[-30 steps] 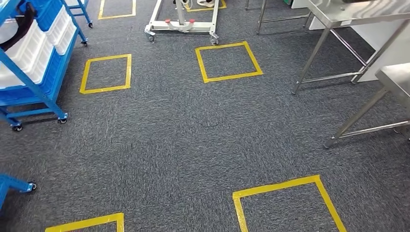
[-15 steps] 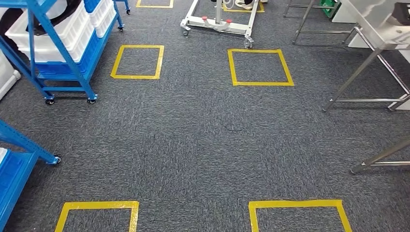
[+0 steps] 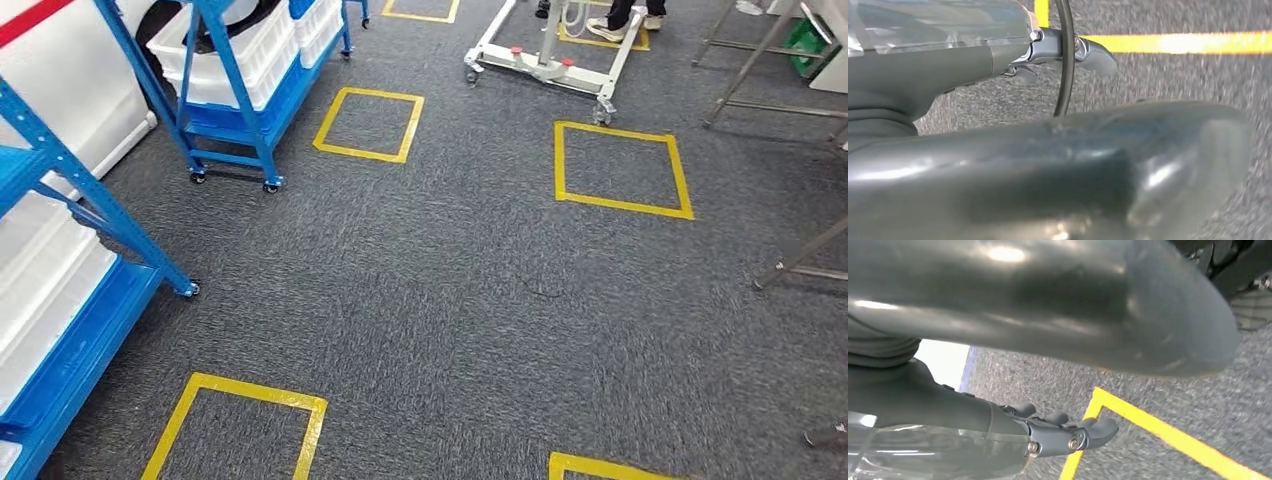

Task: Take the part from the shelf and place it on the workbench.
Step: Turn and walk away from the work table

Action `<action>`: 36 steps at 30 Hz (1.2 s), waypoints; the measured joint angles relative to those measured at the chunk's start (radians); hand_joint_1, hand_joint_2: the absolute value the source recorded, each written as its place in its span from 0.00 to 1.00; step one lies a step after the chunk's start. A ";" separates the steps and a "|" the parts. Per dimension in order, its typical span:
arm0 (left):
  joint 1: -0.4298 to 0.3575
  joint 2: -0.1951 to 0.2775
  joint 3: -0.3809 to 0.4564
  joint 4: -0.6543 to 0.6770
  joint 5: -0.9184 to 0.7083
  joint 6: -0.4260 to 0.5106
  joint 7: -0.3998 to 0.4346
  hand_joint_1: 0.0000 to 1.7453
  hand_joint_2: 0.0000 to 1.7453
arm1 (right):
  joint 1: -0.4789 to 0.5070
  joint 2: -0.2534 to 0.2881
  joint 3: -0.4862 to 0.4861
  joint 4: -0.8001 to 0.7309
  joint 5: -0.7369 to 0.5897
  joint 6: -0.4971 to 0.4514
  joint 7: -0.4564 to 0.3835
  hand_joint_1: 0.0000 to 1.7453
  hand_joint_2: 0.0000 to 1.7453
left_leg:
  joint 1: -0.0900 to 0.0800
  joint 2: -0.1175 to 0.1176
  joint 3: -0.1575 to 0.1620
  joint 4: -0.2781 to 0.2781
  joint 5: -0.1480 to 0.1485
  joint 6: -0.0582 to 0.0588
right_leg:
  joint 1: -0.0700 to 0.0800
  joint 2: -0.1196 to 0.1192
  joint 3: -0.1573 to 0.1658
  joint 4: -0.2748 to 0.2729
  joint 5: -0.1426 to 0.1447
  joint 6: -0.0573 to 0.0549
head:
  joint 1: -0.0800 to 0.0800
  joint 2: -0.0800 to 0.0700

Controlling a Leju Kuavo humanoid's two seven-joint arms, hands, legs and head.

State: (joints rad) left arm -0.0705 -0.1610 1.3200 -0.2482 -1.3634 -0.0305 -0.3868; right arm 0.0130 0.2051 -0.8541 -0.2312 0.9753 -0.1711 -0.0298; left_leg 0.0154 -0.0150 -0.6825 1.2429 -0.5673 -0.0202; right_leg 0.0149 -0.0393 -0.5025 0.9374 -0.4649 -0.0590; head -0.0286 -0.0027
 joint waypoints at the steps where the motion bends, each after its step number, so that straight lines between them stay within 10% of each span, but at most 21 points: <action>1: 0.001 0.001 0.000 0.000 0.000 0.000 0.000 0.00 0.00 | 0.000 0.000 -0.002 0.000 0.000 0.000 0.000 0.00 0.00 | 0.008 0.007 0.004 -0.010 0.016 -0.012 | -0.006 -0.016 0.000 0.007 -0.007 0.009 | 0.000 0.000; 4: 0.005 0.001 -0.001 -0.001 0.000 0.000 0.000 0.00 0.00 | -0.002 0.001 -0.007 0.000 -0.003 -0.001 0.000 0.00 0.00 | 0.025 0.037 0.082 -0.164 0.095 -0.042 | -0.026 -0.048 -0.005 0.048 -0.039 0.043 | 0.000 0.000; 10: 0.011 0.001 -0.001 -0.005 0.000 0.000 0.000 0.00 0.00 | -0.018 0.004 -0.024 -0.001 -0.017 -0.008 0.004 0.00 0.00 | 0.014 0.029 0.102 -0.198 0.099 0.015 | -0.035 -0.038 -0.012 0.095 -0.078 0.081 | 0.002 0.000; 15: 0.008 0.008 -0.001 -0.010 0.002 0.000 -0.003 0.00 0.00 | -0.012 0.006 -0.034 -0.001 -0.021 0.006 -0.091 0.00 0.00 | 0.002 0.013 0.096 -0.203 0.105 0.035 | -0.034 0.031 -0.147 0.359 -0.203 0.074 | 0.002 0.000; 17: 0.008 0.013 -0.001 -0.012 0.001 -0.001 -0.006 0.00 0.00 | -0.013 0.006 -0.035 -0.001 -0.016 0.007 -0.136 0.00 0.00 | -0.003 0.004 0.097 -0.203 0.106 0.036 | -0.026 0.035 -0.140 0.329 -0.157 0.060 | 0.002 0.000; 20: 0.007 0.019 -0.001 -0.014 -0.002 -0.002 -0.012 0.00 0.00 | -0.017 0.006 -0.035 -0.001 -0.007 0.010 -0.187 0.00 0.00 | -0.005 -0.008 0.100 -0.204 0.107 0.033 | -0.006 0.044 -0.053 0.136 -0.061 0.033 | 0.002 0.000; 25: 0.008 0.045 -0.002 -0.016 -0.010 0.000 -0.020 0.00 0.00 | -0.031 0.013 -0.034 -0.001 0.001 0.012 -0.256 0.00 0.00 | -0.006 -0.007 0.096 -0.200 0.103 0.011 | -0.003 0.038 -0.031 0.069 -0.035 0.018 | 0.002 0.000; 29: 0.008 0.064 -0.002 -0.017 -0.010 0.001 -0.021 0.00 0.00 | -0.032 0.020 -0.035 -0.001 0.003 0.022 -0.274 0.00 0.00 | -0.005 0.003 0.012 0.002 -0.014 -0.003 | -0.006 0.025 -0.030 0.056 -0.024 0.009 | 0.002 0.000; 31: 0.010 0.075 -0.002 -0.017 -0.010 0.003 -0.022 0.00 0.00 | -0.033 0.023 -0.035 -0.001 0.003 0.027 -0.279 0.00 0.00 | -0.005 0.006 -0.007 0.058 -0.025 -0.008 | -0.005 0.023 -0.034 0.061 -0.025 0.008 | 0.002 0.000; 36: 0.009 0.100 -0.002 -0.017 -0.007 0.003 -0.033 0.00 0.00 | -0.037 0.030 -0.035 0.000 0.005 0.027 -0.278 0.00 0.00 | -0.009 0.018 0.138 -0.210 0.083 0.007 | -0.001 0.020 -0.037 0.078 -0.033 0.018 | 0.002 0.000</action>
State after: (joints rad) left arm -0.0620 -0.0608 1.3184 -0.2655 -1.3708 -0.0271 -0.4201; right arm -0.0236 0.2354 -0.8889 -0.2310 0.9808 -0.1443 -0.3079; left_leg 0.0065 0.0029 -0.5450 1.0328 -0.4840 -0.0136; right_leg 0.0140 -0.0191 -0.5396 1.0150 -0.4978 -0.0409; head -0.0263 -0.0027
